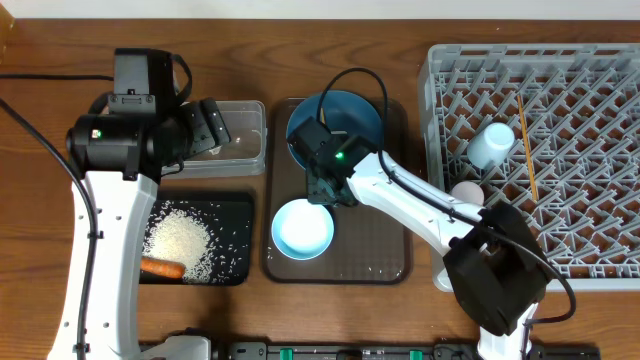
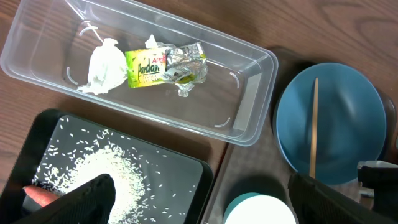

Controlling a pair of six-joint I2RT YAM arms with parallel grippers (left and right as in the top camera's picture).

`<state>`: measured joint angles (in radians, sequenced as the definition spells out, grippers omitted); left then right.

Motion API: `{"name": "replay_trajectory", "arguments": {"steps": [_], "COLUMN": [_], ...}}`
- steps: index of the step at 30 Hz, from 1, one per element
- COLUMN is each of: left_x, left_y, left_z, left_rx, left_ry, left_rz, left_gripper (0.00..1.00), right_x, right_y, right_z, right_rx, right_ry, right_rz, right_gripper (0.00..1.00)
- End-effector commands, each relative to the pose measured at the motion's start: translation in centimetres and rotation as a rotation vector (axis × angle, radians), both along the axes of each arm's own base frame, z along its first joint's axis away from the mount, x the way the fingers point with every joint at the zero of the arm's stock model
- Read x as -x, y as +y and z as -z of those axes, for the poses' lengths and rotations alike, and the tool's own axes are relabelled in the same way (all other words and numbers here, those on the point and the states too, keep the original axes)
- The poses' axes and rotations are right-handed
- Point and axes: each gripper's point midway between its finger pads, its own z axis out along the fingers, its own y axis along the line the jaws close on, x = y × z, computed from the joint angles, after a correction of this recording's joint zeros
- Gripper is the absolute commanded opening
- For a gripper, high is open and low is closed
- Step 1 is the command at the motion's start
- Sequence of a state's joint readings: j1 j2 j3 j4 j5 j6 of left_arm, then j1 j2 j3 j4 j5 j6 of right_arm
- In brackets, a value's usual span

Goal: Sort waste into correct bins and load items into the dishwasher rack
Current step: 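Carry the second chopstick right into the rack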

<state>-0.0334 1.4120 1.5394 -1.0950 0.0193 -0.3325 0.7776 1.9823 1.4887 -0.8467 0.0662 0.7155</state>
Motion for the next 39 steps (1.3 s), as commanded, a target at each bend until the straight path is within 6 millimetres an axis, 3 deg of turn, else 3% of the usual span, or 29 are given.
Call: {"name": "replay_trajectory", "arguments": {"steps": [1,5,12,16,19,26,32,35,39], "left_x": [-0.2,-0.2,-0.4,-0.4,-0.5,-1.2,-1.5,-1.5,-1.7], "left_y": [0.2,0.2,0.2,0.2,0.2,0.2,0.2,0.2,0.2], "left_z": [-0.4,-0.5,-0.6,-0.6,-0.6,-1.1,-1.3,-1.3,-1.4], "left_rx": [-0.007,-0.007,-0.008,-0.007,-0.007,-0.006,-0.006,-0.006,-0.005], "left_ry": [-0.012,-0.013,-0.023,-0.023,-0.029,-0.062,-0.077,-0.077,-0.084], "left_rz": [0.0,0.0,-0.001,-0.001,-0.001,-0.001,-0.001,-0.001,-0.001], "left_gripper": [0.91,0.91,0.91,0.92,0.91,0.91,0.91,0.9,0.91], "right_x": [-0.5,-2.0,-5.1,-7.0,-8.6,-10.5,-11.2,-10.7,-9.7], "right_y": [0.1,-0.2,-2.2,-5.4,-9.9,-21.3,-29.2,-32.8,-35.9], "right_z": [-0.8,-4.0,-11.3,-14.5,-16.2,-16.4,-16.2,-15.9,-14.5], "right_rx": [0.002,-0.004,-0.035,-0.013,0.027,0.148,0.191,0.212,0.236], "right_ry": [-0.002,-0.037,-0.148,-0.201,-0.232,-0.196,-0.18,-0.157,-0.11], "right_rz": [-0.019,-0.066,-0.121,-0.151,-0.143,-0.132,-0.029,0.009,0.0], "right_gripper": [0.01,0.01,0.01,0.01,0.01,0.01,0.01,0.01,0.01]}}
